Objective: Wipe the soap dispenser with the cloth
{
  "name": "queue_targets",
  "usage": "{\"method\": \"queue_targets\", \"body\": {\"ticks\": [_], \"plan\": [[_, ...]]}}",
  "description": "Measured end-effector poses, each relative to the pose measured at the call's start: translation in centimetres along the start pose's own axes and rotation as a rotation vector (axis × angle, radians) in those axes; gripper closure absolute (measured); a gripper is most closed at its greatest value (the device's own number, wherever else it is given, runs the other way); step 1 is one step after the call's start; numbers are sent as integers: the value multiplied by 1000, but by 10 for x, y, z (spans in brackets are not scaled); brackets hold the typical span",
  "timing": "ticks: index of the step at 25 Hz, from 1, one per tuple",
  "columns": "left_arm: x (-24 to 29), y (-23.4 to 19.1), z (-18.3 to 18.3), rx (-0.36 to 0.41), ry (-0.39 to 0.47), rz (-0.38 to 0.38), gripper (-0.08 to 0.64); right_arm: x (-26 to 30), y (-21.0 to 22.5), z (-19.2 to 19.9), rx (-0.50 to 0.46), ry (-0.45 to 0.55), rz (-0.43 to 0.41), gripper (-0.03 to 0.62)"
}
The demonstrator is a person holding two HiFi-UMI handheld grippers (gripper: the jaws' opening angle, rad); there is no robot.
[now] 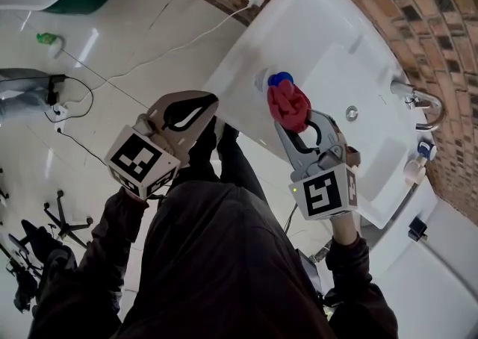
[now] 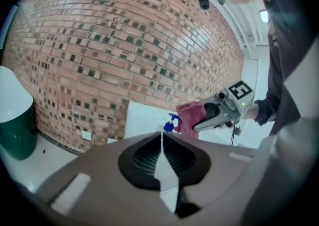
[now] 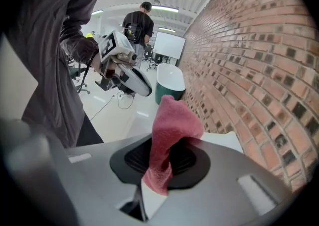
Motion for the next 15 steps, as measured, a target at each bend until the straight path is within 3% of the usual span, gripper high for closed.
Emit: {"method": "queue_targets", "body": {"ticks": [3, 15], "plan": [[0, -1, -3, 3, -4, 7, 539, 6, -10, 7, 38, 36, 43, 526], [-14, 0, -7, 41, -17, 11, 538, 60, -38, 33, 103, 13, 7, 526]]}}
Point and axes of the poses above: the fingertips, and each gripper's own axes: x forward along the fingers, y to its right, z out of its underside, the point moved 6 cm from there along -x, backward along the fingers, and after that the axes turned 6 degrees about -y, right-handed, at the moved point
